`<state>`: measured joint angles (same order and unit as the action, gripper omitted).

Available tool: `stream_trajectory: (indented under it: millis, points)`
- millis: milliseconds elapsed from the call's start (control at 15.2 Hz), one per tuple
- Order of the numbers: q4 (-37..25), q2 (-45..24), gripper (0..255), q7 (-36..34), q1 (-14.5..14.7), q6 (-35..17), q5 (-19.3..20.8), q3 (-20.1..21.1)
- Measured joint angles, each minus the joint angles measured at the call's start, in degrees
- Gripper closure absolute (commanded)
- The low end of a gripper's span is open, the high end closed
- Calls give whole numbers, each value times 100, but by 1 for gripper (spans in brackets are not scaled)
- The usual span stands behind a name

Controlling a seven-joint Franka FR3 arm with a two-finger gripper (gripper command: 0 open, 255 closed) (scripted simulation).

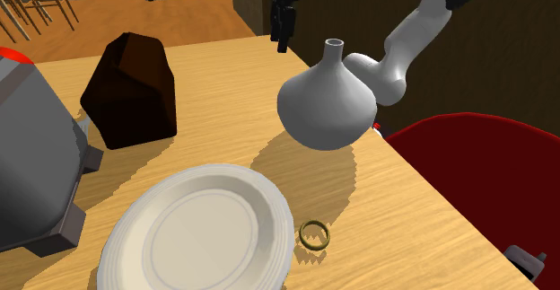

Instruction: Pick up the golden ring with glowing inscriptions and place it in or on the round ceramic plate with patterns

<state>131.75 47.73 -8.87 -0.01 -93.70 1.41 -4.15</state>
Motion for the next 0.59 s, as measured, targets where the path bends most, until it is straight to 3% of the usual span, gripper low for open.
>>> stream_trajectory:
  millis: [198,594]
  points:
    - [25,-59,0,-90,62,-122,-63,129]
    - [1,-365,0,-579,352,-595,-345,812]
